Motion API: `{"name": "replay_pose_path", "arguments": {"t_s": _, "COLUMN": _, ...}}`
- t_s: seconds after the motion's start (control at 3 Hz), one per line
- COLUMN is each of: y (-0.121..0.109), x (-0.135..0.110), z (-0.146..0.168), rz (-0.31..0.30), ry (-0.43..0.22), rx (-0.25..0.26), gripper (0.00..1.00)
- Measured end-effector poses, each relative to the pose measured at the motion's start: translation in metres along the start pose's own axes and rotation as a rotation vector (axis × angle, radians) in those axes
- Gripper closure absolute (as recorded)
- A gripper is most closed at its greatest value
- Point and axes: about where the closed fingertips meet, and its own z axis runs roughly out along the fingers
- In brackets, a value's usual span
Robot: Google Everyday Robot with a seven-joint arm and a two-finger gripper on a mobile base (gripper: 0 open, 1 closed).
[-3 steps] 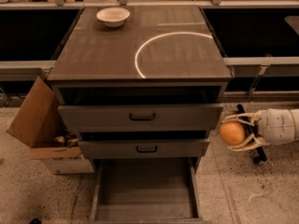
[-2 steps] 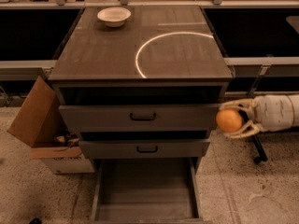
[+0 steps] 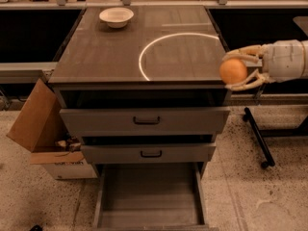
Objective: Pick orange from bottom drawer and place on counter
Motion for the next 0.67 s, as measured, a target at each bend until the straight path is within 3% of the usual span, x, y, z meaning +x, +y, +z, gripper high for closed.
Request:
{"name": "replay_pose_path", "arguments": {"t_s": 0.33, "y": -0.040, "x": 0.005, "z": 0.025, "rz": 0.102, "ry": 0.038, "rx": 0.014, "gripper": 1.00}}
{"name": "replay_pose_path", "arguments": {"t_s": 0.67, "y": -0.062, "x": 0.022, "z": 0.066, "rz": 0.237, "ry": 0.036, "rx": 0.011, "gripper": 1.00}}
